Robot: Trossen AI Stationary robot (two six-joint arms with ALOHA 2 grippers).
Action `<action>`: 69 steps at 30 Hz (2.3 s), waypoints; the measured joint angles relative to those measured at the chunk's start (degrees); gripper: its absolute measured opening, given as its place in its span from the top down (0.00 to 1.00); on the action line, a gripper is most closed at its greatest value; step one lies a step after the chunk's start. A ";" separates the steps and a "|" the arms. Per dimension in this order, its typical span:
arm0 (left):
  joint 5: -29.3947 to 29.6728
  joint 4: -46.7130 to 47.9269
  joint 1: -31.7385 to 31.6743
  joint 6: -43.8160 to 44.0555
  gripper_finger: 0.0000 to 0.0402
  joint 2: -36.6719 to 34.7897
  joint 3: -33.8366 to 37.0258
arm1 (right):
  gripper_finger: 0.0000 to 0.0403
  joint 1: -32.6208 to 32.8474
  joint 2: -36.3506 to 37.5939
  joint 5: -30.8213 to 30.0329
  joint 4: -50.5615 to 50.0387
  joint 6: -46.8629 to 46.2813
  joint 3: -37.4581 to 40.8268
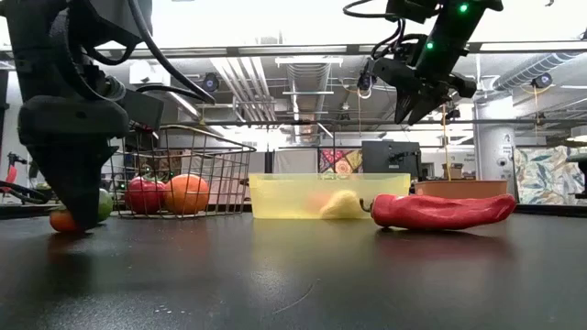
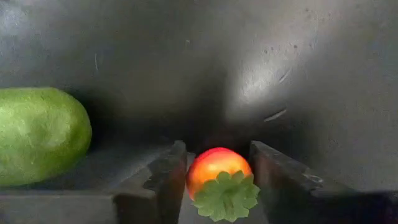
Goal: Sort produce into baskets
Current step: Put the strawberry into the wire bin
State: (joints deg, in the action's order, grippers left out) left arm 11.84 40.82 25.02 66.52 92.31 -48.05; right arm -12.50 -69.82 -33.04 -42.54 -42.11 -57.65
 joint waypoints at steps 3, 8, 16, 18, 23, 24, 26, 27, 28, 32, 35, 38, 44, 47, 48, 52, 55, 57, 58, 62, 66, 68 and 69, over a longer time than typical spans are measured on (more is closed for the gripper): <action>-0.47 -0.04 -0.02 0.02 0.68 -0.06 -0.02 | 0.66 0.77 0.00 0.00 0.00 -0.15 0.00; -0.92 -0.02 0.00 0.00 0.74 -0.27 -0.02 | 0.64 1.51 0.00 -0.04 0.02 -0.66 0.02; -2.29 1.70 0.02 -4.07 0.74 -3.26 -1.28 | 0.66 1.51 0.00 -0.04 0.02 -0.81 0.02; -2.22 3.49 0.02 -5.31 0.74 -4.36 -2.66 | 0.66 1.51 0.00 -0.04 0.02 -0.94 0.02; -0.61 9.07 0.02 -9.17 0.74 -6.10 -7.27 | 0.65 1.51 0.00 -0.07 0.02 -0.94 0.02; -0.05 10.36 0.02 -10.23 0.74 -6.16 -8.32 | 0.64 1.51 0.00 -0.07 0.02 -0.94 0.02; 1.07 12.49 0.05 -12.63 0.74 -6.16 -10.61 | 0.64 1.51 0.00 -0.07 0.02 -0.94 0.02; 1.61 13.48 0.04 -13.95 0.74 -6.16 -11.76 | 0.65 1.51 0.00 -0.07 0.02 -0.94 0.02; 2.58 14.41 0.02 -15.42 0.74 -6.16 -12.96 | 0.65 1.51 0.00 -0.07 0.02 -0.94 0.02; 6.85 17.60 -0.28 -20.64 0.74 -6.16 -18.44 | 0.66 1.51 0.00 -0.07 0.02 -0.94 0.02; 10.03 21.65 -0.37 -22.60 0.74 -6.16 -22.82 | 0.66 1.51 0.00 -0.07 0.03 -0.94 0.04; 14.35 27.41 -0.44 -23.59 0.74 -6.16 -26.80 | 0.65 1.51 0.00 -0.07 0.03 -0.95 0.04; 21.39 37.69 -3.30 -25.48 0.74 -6.33 -31.03 | 0.65 1.51 0.00 -0.07 0.15 -0.94 0.04; 21.93 37.84 -6.55 -29.74 0.74 -7.31 -31.01 | 0.66 1.51 0.00 -0.07 0.82 -0.86 0.04; 21.94 37.70 -7.92 -31.19 0.74 -7.70 -30.83 | 0.66 1.51 -0.01 -0.07 1.18 -0.81 0.04; 22.18 37.48 -14.78 -37.22 0.74 -9.61 -29.78 | 0.66 1.51 0.00 -0.07 1.31 -0.79 0.04; 21.89 36.13 -20.42 -42.83 0.74 -11.67 -28.68 | 0.66 1.51 -0.02 -0.07 1.33 -0.79 0.04; 20.10 33.26 -24.51 -47.42 0.74 -13.56 -27.26 | 0.66 1.51 -0.02 -0.07 1.31 -0.76 0.04; 18.40 31.30 -26.63 -50.25 0.74 -14.64 -26.26 | 0.65 1.51 -0.02 -0.07 1.32 -0.76 0.04; 5.28 23.04 -35.81 -61.28 0.74 -18.87 -21.23 | 0.65 1.51 -0.02 -0.07 1.30 -0.45 0.04; -8.47 17.07 -45.67 -68.13 0.74 -20.48 -16.05 | 0.66 1.51 -0.02 -0.05 1.31 -0.37 0.04; -9.75 16.02 -49.79 -69.06 0.74 -20.23 -14.13 | 0.67 1.51 -0.02 -0.06 1.29 -0.37 0.04; -9.77 15.98 -51.63 -69.15 0.74 -19.93 -13.43 | 0.67 1.51 -0.02 -0.07 1.31 -0.41 0.04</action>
State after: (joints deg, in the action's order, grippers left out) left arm 2.06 56.80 -26.61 -2.63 72.38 -61.48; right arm -10.98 -69.84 -33.10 -41.24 -42.52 -57.60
